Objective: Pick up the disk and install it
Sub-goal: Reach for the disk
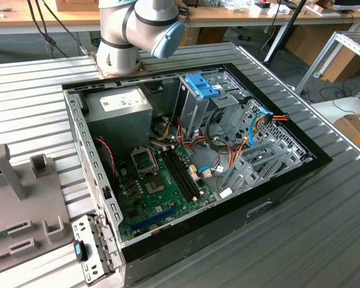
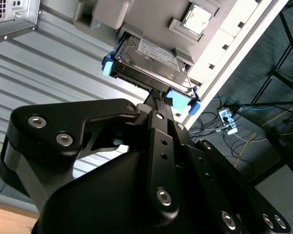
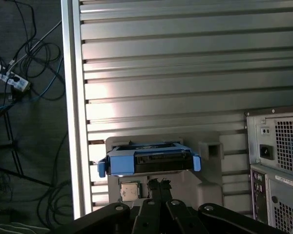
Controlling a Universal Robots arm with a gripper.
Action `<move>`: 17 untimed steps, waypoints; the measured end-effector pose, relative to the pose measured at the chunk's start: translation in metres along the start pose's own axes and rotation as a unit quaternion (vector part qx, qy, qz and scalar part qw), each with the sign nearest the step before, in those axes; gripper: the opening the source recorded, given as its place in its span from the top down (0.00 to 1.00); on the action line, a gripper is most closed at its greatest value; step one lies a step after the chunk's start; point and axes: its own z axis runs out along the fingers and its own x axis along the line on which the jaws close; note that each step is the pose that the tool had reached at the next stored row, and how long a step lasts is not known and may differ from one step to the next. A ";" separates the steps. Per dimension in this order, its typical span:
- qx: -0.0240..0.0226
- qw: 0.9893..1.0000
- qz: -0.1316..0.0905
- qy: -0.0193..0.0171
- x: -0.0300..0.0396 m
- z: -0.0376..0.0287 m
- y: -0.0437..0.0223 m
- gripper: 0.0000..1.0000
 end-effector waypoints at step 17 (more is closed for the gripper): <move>0.000 1.000 0.000 0.000 0.0083 -0.0002 0.0005 0.89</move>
